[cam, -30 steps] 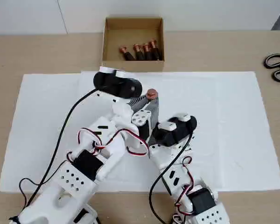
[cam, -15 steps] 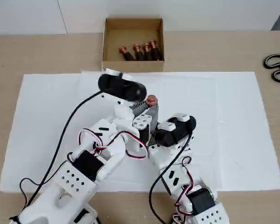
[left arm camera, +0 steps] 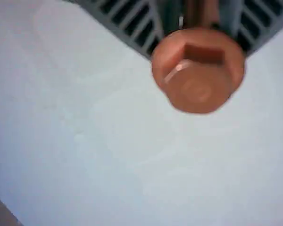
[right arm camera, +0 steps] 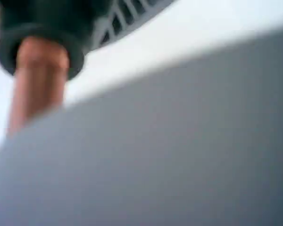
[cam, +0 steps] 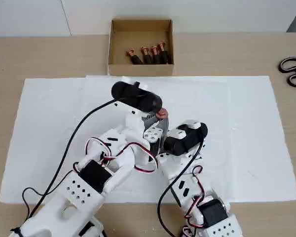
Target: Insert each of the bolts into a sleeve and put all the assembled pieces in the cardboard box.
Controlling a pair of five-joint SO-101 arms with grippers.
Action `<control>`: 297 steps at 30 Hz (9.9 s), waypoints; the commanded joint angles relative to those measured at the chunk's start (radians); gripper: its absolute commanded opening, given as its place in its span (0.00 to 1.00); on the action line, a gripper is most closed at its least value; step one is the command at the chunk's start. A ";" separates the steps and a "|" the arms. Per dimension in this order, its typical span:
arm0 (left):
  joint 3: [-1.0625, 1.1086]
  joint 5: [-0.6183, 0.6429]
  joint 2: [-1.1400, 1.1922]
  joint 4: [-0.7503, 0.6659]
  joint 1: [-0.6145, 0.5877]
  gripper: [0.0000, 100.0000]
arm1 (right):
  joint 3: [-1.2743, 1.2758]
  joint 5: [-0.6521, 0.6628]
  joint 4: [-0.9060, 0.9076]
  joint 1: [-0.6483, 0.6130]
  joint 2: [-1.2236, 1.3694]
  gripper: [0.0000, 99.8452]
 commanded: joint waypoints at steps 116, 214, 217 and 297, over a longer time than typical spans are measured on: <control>0.499 -0.005 -0.918 0.206 -0.614 0.22 | -3.121 0.121 -0.317 0.039 3.188 0.00; 0.661 -0.009 -0.919 0.206 -0.620 0.22 | -1.154 0.216 0.860 0.278 0.377 0.15; 0.645 -0.009 -0.919 0.206 -0.620 0.22 | -1.005 0.216 0.814 0.280 0.229 0.15; 0.662 -0.005 -0.919 0.491 -0.740 0.22 | -0.091 0.215 0.656 0.423 -0.016 0.15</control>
